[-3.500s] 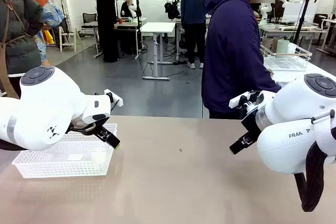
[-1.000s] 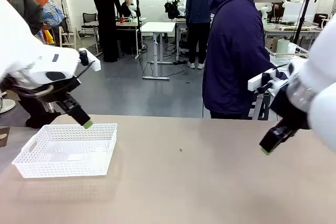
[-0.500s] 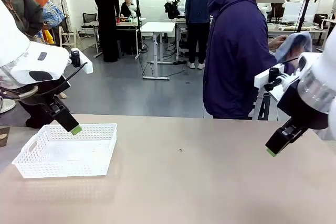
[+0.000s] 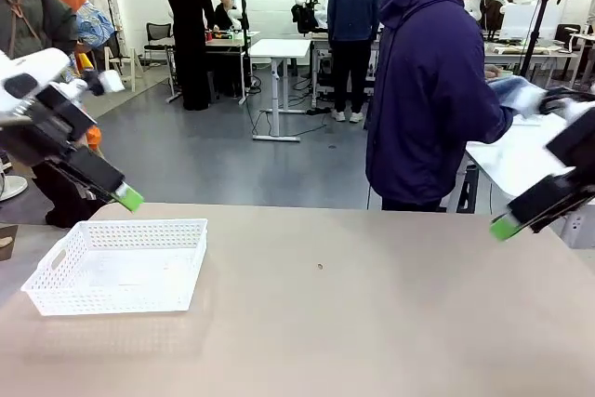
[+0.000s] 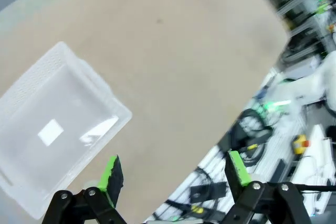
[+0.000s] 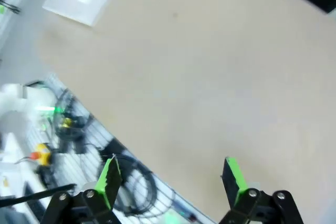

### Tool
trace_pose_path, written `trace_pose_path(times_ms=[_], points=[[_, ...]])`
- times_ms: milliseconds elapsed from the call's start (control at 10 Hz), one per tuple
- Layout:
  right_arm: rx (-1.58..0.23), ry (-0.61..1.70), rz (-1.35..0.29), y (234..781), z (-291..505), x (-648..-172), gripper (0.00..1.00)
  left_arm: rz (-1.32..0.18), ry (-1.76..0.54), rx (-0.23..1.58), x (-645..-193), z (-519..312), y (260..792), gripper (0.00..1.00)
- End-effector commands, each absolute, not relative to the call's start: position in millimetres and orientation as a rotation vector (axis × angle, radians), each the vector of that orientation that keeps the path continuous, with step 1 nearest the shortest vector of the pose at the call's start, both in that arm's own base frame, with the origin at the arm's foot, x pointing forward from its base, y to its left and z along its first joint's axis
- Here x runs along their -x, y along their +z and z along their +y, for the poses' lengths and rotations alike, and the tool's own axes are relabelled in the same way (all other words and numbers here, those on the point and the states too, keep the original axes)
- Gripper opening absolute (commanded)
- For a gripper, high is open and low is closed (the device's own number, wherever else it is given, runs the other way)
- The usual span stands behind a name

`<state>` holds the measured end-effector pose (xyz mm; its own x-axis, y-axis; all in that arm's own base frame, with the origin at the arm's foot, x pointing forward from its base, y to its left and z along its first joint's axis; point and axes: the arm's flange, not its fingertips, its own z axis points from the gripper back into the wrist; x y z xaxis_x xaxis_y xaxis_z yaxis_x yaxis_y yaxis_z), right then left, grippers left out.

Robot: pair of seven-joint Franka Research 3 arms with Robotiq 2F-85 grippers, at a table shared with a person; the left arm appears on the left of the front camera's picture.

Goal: Clean and organize the cups into the basket.
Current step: Pick up the Organizing basket and move it to the center of the table, then pick up the Reusable plastic cup from the right side of the table and place it inside the Organizing basket.

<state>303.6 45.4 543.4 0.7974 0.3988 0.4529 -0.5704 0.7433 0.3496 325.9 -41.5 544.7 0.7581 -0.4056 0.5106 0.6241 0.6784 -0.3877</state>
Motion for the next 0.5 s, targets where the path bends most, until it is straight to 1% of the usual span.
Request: trace_pose_path(times_ms=[0, 100, 200, 300, 400], points=[[-1.07, 0.33, -0.208, 536, -8, -332, 1.0, -0.2, -0.186, 1.19, -359, -10, 544, 1.0], [-1.154, 0.262, -0.201, 522, -39, -339, 1.0, -0.217, -0.078, 1.23, -369, 17, 536, 1.0], [-1.191, 0.189, -0.191, 505, -72, -343, 1.0, -0.254, 0.01, 1.242, -375, 44, 527, 1.0], [-1.135, 0.09, -0.201, 485, -107, -342, 1.0, -0.296, 0.073, 1.236, -373, 72, 521, 1.0], [-1.13, 0.026, -0.207, 475, -132, -335, 1.0, -0.332, 0.128, 1.212, -368, 96, 518, 1.0]])
